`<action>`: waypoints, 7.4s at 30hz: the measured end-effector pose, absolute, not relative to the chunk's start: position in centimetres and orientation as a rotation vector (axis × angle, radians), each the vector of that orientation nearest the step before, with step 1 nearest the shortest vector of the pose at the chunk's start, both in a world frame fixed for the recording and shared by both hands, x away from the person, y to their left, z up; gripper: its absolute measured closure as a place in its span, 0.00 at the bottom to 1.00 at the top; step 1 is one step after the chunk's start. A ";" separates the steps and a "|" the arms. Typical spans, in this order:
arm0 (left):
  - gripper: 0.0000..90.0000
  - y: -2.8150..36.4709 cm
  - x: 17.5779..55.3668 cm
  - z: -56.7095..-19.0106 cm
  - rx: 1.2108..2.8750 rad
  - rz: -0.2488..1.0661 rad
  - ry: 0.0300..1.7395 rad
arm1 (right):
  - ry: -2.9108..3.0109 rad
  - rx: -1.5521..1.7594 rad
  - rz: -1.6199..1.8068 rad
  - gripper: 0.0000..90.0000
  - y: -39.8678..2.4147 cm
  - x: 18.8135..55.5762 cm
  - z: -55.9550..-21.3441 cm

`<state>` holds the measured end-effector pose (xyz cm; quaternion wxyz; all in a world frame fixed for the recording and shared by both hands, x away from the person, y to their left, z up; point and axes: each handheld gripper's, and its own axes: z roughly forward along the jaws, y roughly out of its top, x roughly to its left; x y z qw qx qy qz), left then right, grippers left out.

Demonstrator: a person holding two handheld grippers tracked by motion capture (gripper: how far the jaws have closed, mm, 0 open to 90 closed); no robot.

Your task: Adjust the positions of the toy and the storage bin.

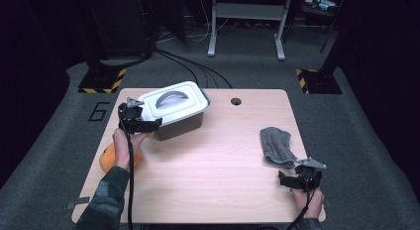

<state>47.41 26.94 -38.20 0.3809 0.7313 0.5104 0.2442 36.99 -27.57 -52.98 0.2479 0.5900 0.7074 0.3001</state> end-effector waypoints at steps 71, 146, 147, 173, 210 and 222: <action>0.73 22.6 52.7 -40.1 1.961 0.592 1.129 | 1.930 1.599 0.820 0.00 -27.6 37.0 -53.0; 0.13 19.8 34.0 -42.5 2.104 0.510 0.743 | 2.006 1.466 0.967 0.02 -25.3 36.6 -45.5; 0.13 19.6 33.3 -43.6 2.112 0.511 0.743 | 2.014 1.453 0.969 0.02 -25.1 36.8 -45.3; 0.13 23.7 34.6 -52.9 2.149 0.530 0.961 | 2.181 1.342 1.170 0.43 -15.1 47.9 -41.0; 0.15 24.0 35.0 -52.9 2.143 0.484 0.980 | 2.208 1.467 1.118 0.89 -11.4 53.2 -41.9; 0.15 23.9 34.9 -53.0 2.134 0.490 0.983 | 2.183 1.503 1.109 0.87 -12.9 51.8 -42.0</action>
